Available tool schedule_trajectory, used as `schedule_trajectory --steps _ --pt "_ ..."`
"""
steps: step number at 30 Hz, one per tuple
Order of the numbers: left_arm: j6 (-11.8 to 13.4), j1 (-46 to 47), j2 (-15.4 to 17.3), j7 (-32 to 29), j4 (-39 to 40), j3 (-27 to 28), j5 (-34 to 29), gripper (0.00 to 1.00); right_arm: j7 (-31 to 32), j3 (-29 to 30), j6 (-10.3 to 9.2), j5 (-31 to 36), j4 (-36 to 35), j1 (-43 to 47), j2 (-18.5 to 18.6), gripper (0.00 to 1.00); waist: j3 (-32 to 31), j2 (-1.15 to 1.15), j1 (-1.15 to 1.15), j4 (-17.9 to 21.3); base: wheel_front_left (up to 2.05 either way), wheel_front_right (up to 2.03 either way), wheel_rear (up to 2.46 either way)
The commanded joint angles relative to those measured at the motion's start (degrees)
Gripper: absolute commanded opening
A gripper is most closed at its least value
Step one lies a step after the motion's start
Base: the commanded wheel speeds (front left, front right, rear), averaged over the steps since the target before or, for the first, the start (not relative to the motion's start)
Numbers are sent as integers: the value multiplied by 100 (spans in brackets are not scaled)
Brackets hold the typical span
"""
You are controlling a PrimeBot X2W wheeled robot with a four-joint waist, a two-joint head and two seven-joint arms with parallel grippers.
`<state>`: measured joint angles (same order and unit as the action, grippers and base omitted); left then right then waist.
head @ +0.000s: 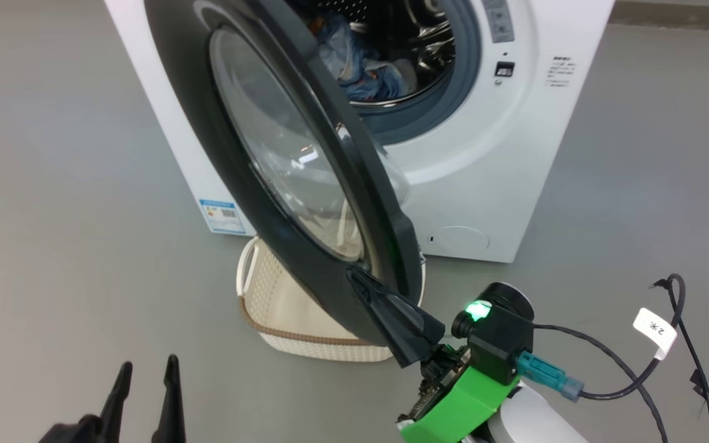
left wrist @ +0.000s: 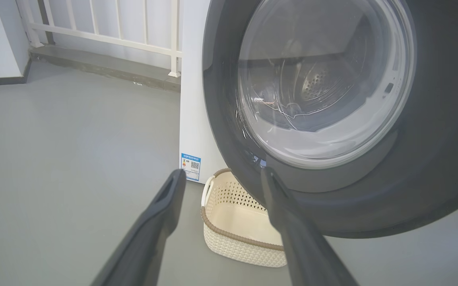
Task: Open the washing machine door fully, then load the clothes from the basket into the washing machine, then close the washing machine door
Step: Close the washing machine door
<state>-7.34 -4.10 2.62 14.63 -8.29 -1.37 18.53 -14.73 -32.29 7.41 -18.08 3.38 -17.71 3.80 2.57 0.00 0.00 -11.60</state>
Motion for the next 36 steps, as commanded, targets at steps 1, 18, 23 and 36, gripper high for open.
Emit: schedule_trajectory --steps 1,18,23,36 --pt "-14 310 31 37 195 136 58 100 -27 -48 8 -98 -30 -146 -91 0 142 0 0 -141 0 0 0" --pt "-14 442 27 37 438 67 251 100 -27 386 8 35 342 -270 -91 0 678 0 0 -354 0 0 0" --pt "-14 494 26 37 498 95 271 100 -27 551 8 74 332 -389 -92 0 824 0 0 -306 0 0 0" --pt "-14 704 26 37 652 -41 437 100 -27 1170 8 350 331 -955 -29 0 1391 0 0 -147 0 0 0"
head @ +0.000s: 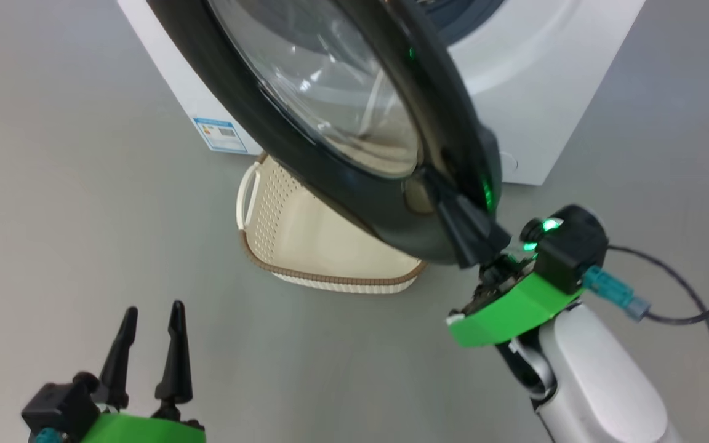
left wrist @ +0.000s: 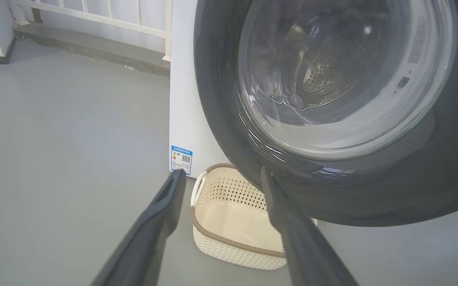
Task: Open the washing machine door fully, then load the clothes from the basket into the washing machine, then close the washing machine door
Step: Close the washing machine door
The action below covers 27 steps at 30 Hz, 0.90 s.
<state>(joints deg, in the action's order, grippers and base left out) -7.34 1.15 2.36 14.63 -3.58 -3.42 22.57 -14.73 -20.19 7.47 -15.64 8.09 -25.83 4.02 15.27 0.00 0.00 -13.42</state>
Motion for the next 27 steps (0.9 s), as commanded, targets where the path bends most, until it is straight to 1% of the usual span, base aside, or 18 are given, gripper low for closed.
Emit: schedule_trajectory --steps 1,9,14,19,27 --pt "-14 193 52 37 199 164 46 100 -27 -10 2 115 -145 -202 -26 0 180 0 0 45 0 0 0" --pt "-14 343 52 37 318 73 93 100 -27 287 2 175 -180 -775 82 0 699 0 0 196 0 0 0" --pt "-14 504 52 37 414 -165 48 100 -27 481 2 213 -149 -1134 192 0 1010 0 0 253 0 0 0" --pt "-14 580 52 37 514 -220 26 100 -27 633 2 221 -68 -1483 283 0 1244 0 0 293 0 0 0" --pt "-14 581 52 37 631 -216 -114 100 -27 815 2 226 192 -2055 428 0 1456 0 0 223 0 0 0"
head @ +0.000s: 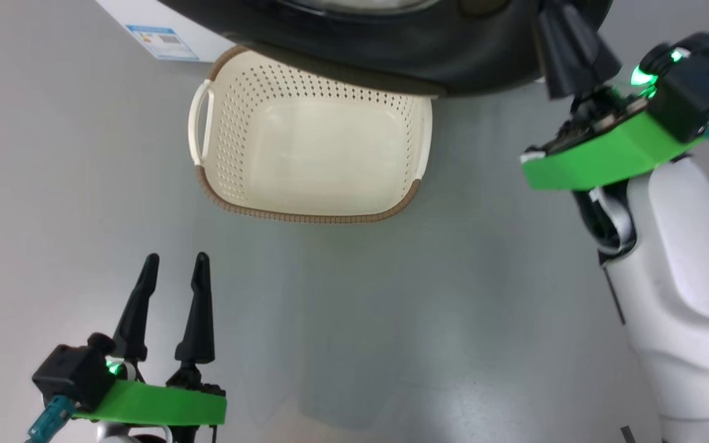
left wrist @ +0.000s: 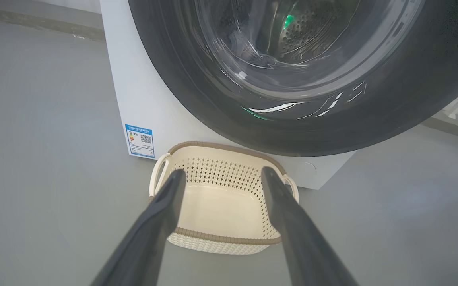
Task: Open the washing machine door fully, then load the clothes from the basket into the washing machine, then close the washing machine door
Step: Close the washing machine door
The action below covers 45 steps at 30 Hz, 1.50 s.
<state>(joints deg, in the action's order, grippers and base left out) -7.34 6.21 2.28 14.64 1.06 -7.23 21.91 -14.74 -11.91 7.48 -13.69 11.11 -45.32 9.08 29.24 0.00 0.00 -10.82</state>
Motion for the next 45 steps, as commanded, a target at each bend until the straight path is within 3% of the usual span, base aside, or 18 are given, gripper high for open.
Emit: schedule_trajectory --steps 1,15,30,35,42,43,45 --pt "-14 74 60 36 168 166 -48 100 -26 -13 1 31 -110 -106 -79 0 58 0 0 -37 0 0 0" --pt "-13 -37 60 36 472 -11 139 100 -26 403 1 221 417 -1205 386 0 446 0 0 -373 0 0 0" --pt "64 -65 60 36 571 -441 229 100 -26 826 1 654 1388 -2016 950 0 312 0 0 -702 0 0 0" --pt "106 -41 60 36 534 -391 257 100 -26 931 1 673 1421 -1930 941 0 197 0 0 -672 0 0 0" --pt "116 29 60 36 412 -186 343 100 -26 817 1 442 923 -1212 743 0 -131 0 0 -396 0 0 0" --pt "120 39 60 36 381 -144 347 100 -26 785 1 384 819 -1060 711 1 -206 0 0 -339 0 0 0" --pt "140 37 60 36 306 -72 382 100 -26 705 1 240 643 -741 648 23 -371 0 0 -211 0 0 0"
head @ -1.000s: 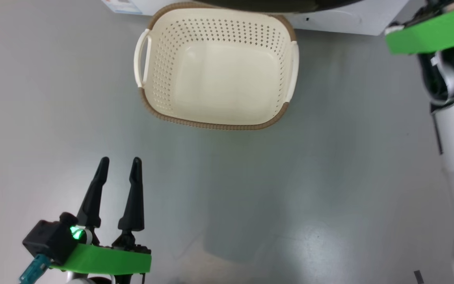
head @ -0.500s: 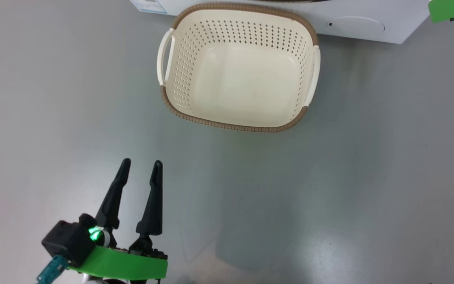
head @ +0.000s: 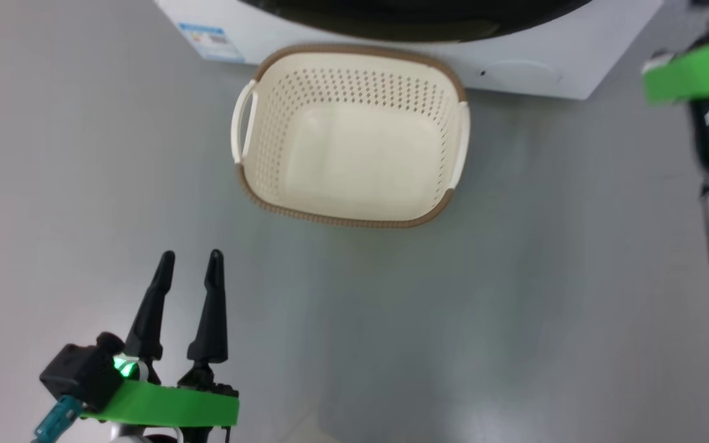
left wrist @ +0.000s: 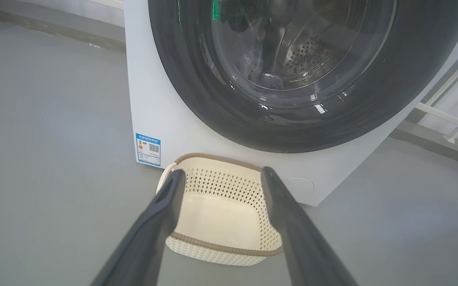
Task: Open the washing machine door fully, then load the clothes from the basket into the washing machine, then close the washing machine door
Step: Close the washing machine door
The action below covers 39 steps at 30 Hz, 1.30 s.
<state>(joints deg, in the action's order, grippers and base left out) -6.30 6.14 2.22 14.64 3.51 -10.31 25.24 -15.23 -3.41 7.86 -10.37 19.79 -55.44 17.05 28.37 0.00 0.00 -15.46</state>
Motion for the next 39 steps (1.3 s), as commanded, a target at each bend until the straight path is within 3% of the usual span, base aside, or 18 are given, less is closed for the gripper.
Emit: schedule_trajectory --steps 1,2,6,8,9,22,39 --pt "36 37 65 36 18 258 49 100 23 -206 -37 -153 -293 431 -163 29 -376 0 0 319 0 0 0" --pt "36 37 65 36 18 258 49 100 23 -206 -37 -153 -293 431 -163 29 -376 0 0 319 0 0 0" --pt "36 -44 65 36 -162 369 43 100 23 -372 -37 -335 -542 1046 -220 52 -765 0 0 606 0 0 0" --pt "59 -100 65 36 -271 468 15 100 23 -419 -37 -329 -650 1332 -231 87 -959 0 0 759 0 0 0" --pt "68 -127 65 36 -325 527 0 100 23 -417 -37 -324 -711 1471 -252 100 -1055 0 0 836 0 0 0" --pt "47 -571 65 36 -908 913 -91 100 23 -402 -37 -323 -1131 3671 -361 100 -2388 0 0 1547 0 0 0" --pt "4 -845 65 36 -998 1141 -340 100 23 475 -37 15 -1489 4957 -890 100 -2840 0 0 1952 0 0 0"
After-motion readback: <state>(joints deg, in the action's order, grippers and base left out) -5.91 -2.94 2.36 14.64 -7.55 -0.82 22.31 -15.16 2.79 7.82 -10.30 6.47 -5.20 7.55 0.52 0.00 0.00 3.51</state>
